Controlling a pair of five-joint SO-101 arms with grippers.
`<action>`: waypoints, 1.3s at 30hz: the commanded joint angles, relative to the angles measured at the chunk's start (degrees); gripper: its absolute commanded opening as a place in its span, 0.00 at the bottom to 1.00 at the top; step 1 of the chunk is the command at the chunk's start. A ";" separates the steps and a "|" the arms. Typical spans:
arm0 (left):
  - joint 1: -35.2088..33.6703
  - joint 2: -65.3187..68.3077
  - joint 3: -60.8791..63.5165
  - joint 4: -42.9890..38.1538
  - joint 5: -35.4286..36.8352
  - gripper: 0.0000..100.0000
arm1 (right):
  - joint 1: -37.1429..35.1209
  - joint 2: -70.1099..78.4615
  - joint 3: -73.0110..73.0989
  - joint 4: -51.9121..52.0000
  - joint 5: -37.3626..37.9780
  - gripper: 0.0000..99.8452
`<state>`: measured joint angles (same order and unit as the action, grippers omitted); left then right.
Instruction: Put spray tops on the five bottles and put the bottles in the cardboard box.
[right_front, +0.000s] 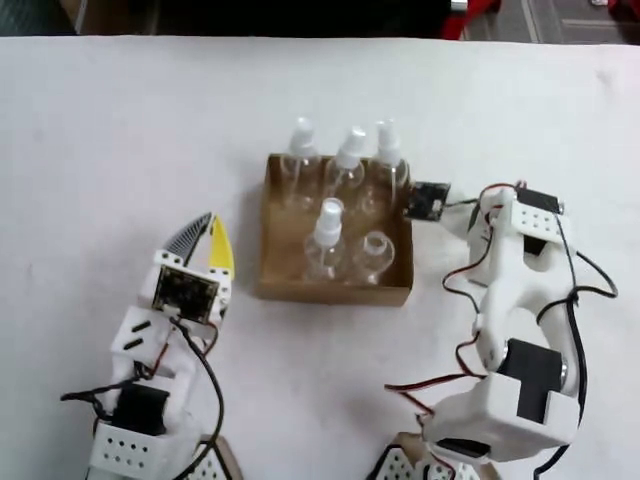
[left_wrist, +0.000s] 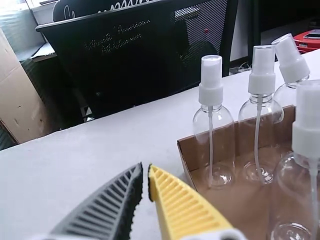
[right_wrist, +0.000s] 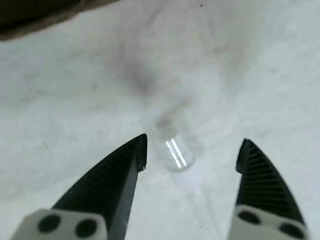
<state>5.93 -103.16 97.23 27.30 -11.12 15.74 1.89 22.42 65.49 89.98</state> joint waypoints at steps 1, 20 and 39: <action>0.22 -1.10 -0.18 0.00 -0.44 0.02 | 2.77 -2.42 -2.11 1.01 5.10 0.35; 0.40 -1.10 -0.18 0.09 -0.44 0.02 | 5.49 10.51 -4.13 -6.20 10.73 0.35; 0.40 -1.10 -0.18 0.09 -0.44 0.02 | 1.89 13.32 -21.45 0.31 -13.10 0.02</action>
<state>5.93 -103.16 97.23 27.30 -11.12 19.08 15.87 6.59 61.54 80.48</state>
